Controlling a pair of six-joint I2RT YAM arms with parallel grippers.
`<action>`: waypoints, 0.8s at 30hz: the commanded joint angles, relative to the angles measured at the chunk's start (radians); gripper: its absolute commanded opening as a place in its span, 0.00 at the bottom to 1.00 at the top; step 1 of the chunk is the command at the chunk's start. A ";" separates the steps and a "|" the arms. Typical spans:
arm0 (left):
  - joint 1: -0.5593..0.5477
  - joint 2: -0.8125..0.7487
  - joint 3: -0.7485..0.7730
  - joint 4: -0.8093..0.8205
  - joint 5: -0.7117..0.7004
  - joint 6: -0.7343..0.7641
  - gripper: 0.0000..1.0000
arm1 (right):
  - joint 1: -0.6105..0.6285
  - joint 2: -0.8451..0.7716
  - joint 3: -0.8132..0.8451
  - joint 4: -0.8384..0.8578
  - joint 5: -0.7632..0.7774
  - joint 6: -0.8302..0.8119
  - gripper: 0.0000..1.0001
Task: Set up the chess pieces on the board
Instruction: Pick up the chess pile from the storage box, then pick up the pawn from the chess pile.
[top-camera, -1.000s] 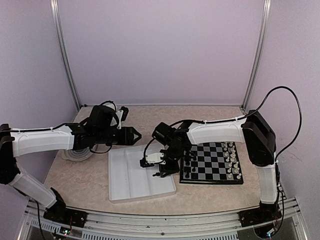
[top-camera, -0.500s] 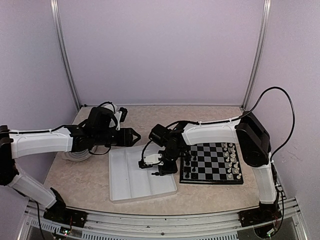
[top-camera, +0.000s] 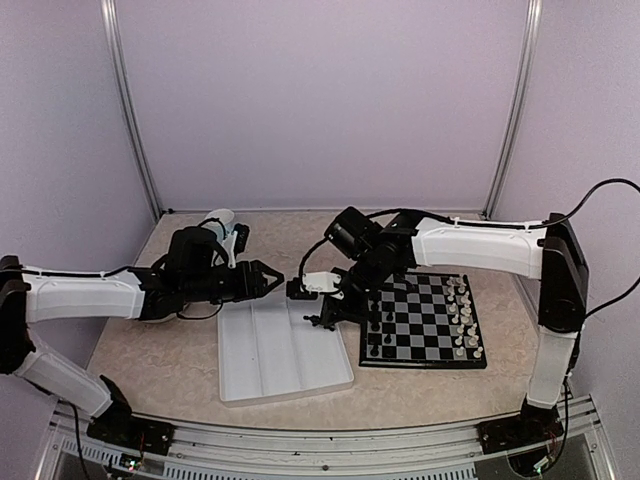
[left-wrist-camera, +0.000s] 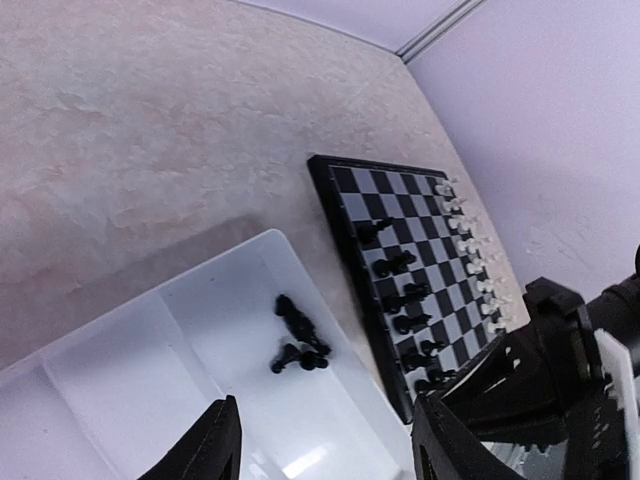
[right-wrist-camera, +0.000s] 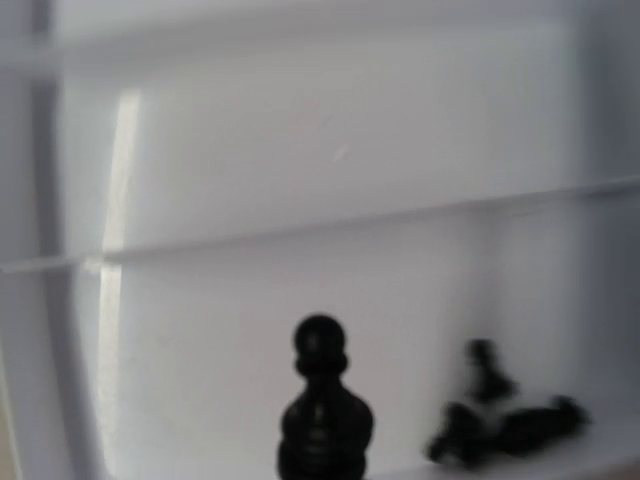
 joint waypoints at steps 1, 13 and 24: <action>-0.013 0.008 -0.035 0.251 0.161 -0.122 0.57 | -0.067 -0.074 -0.011 0.027 -0.105 0.049 0.02; -0.134 0.175 0.073 0.353 0.242 -0.186 0.47 | -0.119 -0.134 -0.053 0.062 -0.128 0.078 0.02; -0.141 0.202 0.116 0.276 0.166 -0.183 0.47 | -0.121 -0.169 -0.078 0.068 -0.116 0.078 0.02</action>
